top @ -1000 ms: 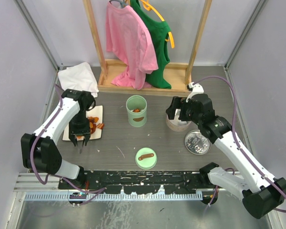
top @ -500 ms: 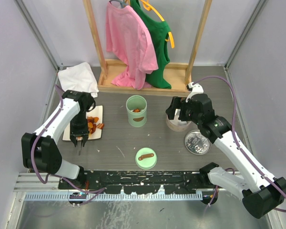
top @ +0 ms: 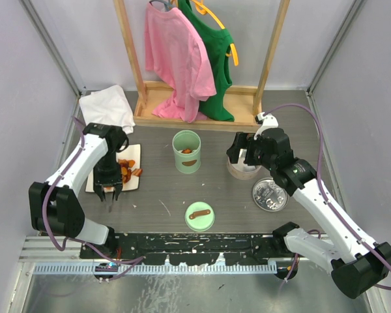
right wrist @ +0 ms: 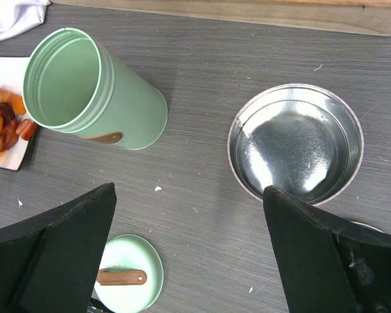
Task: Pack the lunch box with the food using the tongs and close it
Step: Pick up the fake food from the plate.
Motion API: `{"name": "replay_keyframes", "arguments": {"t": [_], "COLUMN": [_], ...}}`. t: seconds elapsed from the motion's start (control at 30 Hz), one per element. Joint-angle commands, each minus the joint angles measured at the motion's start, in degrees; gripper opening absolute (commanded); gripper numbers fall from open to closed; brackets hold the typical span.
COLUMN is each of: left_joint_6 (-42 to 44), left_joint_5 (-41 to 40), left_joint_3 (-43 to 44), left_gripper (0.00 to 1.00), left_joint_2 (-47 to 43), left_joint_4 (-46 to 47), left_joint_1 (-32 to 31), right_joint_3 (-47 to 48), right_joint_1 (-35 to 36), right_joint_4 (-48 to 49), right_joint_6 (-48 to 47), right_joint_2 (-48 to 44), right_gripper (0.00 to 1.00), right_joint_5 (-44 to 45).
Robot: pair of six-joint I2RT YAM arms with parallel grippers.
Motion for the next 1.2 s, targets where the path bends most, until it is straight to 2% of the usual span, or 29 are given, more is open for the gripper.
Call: {"name": "replay_keyframes", "arguments": {"t": [0.0, 0.47, 0.93, 1.07, 1.17], "left_joint_6": [2.1, 1.6, -0.7, -0.8, -0.5], "left_joint_5": [4.8, 2.1, -3.8, -4.0, -2.5], "left_joint_3": [0.6, -1.2, -0.7, -0.8, 0.2], "left_gripper": [0.46, 0.44, 0.36, 0.36, 0.4], "left_joint_2": [-2.3, -0.2, -0.1, -0.2, -0.2], "left_joint_4": [0.1, 1.3, 0.0, 0.3, -0.2], "left_joint_1": [0.5, 0.5, 1.6, 2.0, 2.2], "right_joint_3": [2.4, 3.0, 3.4, 3.4, 3.4], "right_joint_1": [-0.2, -0.2, -0.3, -0.3, -0.3], "right_joint_4": [2.4, 2.2, 2.0, 2.0, 2.0], "right_joint_6": [0.0, 0.2, -1.1, -1.1, -1.3], "right_joint_2": [0.1, -0.6, -0.3, -0.4, -0.3], "right_gripper": [1.0, 1.0, 1.0, 1.0, 1.0], "right_joint_5": [0.1, -1.6, -0.9, -0.9, -1.0]}}
